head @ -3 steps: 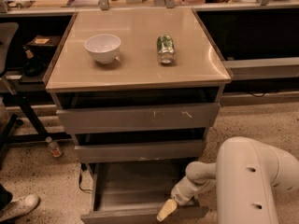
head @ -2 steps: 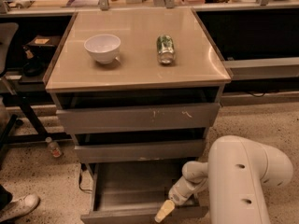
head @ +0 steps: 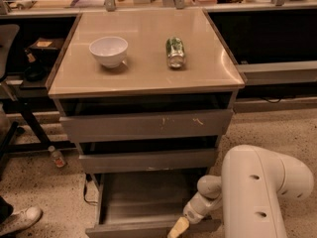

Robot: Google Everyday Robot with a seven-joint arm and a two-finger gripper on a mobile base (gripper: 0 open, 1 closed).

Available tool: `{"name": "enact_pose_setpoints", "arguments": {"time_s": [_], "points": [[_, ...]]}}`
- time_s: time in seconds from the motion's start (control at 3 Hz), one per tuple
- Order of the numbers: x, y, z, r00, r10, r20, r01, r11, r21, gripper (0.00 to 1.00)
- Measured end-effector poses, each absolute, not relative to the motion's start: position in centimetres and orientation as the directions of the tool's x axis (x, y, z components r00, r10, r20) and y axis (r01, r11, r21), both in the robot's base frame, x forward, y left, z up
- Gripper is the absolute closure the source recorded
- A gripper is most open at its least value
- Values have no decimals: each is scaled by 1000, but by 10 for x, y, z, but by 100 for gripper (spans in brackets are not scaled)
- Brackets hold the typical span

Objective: Open bottom drawer

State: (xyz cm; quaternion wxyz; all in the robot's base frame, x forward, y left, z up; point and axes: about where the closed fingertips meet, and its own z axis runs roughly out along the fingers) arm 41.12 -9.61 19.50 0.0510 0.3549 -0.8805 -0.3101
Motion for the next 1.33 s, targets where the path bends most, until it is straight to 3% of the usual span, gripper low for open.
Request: {"name": "enact_pose_setpoints", "arguments": {"time_s": [1.33], "points": [[351, -120, 217, -814, -576, -71, -490, 618, 614, 0]]}}
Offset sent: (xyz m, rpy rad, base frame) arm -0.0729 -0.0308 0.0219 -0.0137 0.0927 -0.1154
